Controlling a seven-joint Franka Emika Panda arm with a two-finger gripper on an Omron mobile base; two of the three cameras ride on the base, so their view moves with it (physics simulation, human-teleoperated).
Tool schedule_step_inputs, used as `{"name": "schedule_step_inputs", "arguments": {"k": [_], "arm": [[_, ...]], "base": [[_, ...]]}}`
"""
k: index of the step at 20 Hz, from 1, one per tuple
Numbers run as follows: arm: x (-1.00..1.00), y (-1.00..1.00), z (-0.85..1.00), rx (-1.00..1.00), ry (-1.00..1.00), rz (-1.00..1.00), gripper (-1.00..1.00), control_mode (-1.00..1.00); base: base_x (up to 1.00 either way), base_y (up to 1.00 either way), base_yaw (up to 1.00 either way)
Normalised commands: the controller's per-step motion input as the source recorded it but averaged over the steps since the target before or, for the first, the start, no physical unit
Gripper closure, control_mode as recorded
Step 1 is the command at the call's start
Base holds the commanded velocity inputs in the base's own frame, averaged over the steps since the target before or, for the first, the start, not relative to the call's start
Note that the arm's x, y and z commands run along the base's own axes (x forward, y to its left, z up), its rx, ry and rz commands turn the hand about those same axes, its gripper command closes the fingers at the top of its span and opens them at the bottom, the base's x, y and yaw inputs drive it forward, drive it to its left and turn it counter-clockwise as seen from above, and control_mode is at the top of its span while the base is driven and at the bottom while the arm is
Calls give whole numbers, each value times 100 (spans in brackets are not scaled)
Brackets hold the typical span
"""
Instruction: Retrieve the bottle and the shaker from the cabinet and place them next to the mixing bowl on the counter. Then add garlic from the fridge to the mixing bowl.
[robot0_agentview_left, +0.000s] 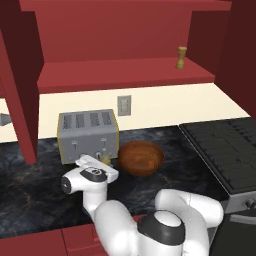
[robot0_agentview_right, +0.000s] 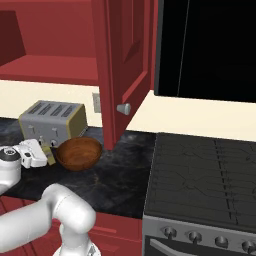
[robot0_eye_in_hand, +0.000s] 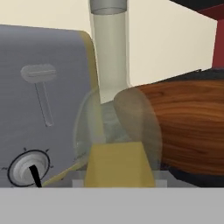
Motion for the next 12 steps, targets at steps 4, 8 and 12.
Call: {"name": "schedule_step_inputs", "arguments": {"k": [4,8,12], "arm": [[0,-5,-4,1,-7,0,-100,-100],[0,-19,0,6,-16,0,-100,-100],[0,-8,4,7,-12,0,-100,-100]], "base": [[0,0,0],[0,0,0],[0,0,0]]}}
